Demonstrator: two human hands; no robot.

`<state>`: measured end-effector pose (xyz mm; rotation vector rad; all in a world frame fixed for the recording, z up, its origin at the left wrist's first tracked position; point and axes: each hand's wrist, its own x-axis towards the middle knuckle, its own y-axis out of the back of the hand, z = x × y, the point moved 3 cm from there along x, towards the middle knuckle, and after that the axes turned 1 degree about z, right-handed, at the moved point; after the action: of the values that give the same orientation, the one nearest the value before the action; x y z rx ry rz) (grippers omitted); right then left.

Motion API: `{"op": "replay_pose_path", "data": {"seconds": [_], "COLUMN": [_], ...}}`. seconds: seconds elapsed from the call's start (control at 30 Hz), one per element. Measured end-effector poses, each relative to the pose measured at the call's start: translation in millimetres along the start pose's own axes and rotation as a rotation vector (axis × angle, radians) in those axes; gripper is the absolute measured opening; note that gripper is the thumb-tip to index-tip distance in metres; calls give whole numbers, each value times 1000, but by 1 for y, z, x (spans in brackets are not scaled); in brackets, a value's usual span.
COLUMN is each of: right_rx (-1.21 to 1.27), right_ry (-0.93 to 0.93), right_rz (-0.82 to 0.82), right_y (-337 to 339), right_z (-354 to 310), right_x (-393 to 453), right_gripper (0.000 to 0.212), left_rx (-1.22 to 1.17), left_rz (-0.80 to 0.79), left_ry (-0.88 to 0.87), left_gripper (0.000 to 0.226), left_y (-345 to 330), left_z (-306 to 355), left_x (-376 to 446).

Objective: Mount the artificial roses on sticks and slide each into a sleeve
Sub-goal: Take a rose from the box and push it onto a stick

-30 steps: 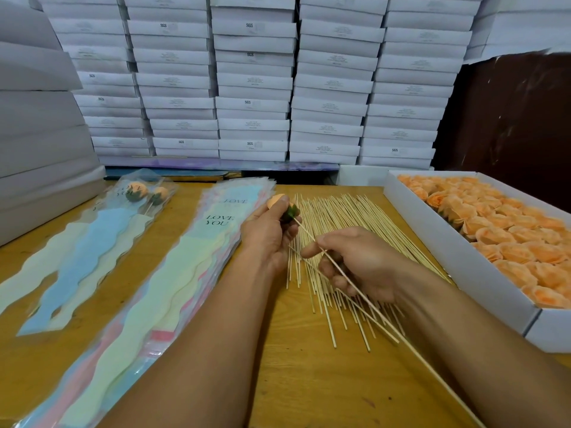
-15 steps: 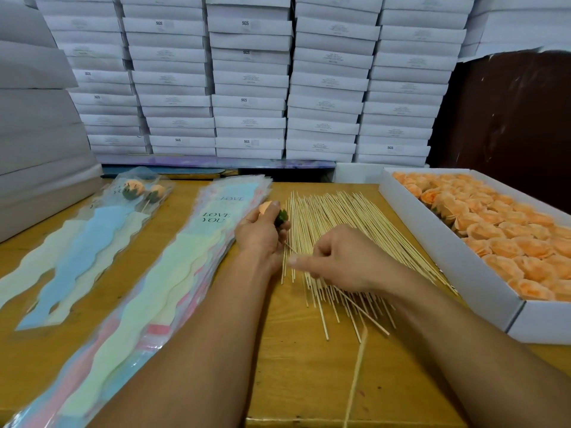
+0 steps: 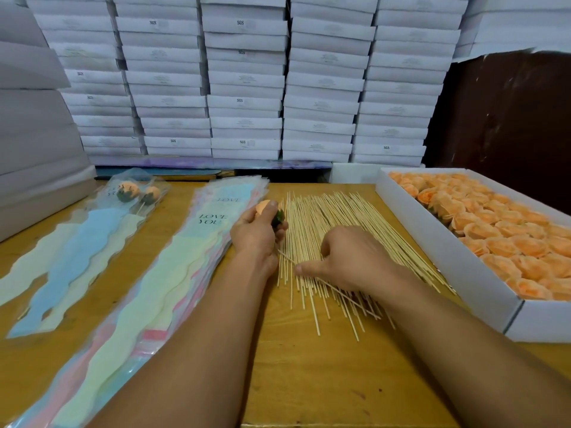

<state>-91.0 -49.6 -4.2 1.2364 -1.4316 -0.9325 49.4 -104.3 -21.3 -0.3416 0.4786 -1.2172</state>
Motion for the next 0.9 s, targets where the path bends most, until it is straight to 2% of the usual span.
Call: {"op": "replay_pose_path", "data": {"seconds": [0.07,0.17,0.33,0.5,0.57,0.73,0.9], "right_rx": [-39,-16,114,150,96,67,230], "right_ry": [20,35,-41,17,13,-49,-141], "right_rz": [10,-18,-98,-2,-18,-65,-83], "right_y": [-3,4,5,2,-3,0,7], "right_z": [-9,-12,2,4,-3,-4,9], "right_x": [6,15,16,16,17,19,18], "right_gripper": [48,18,40,50,54,39,29], "left_rx": [3,3,-26,-37,-32,-27,-34], "left_rz": [-3,-5,-28,-26,-25,-33,-40], "left_ry": [2,0,-8,-8,-11,4,9], "left_gripper": [46,46,41,40,40,39,38], "left_y": [-1,-1,-1,0,0,0,-1], "left_z": [0,0,2,2,2,3,3], "left_x": [1,0,0,1,1,-1,-1]}}
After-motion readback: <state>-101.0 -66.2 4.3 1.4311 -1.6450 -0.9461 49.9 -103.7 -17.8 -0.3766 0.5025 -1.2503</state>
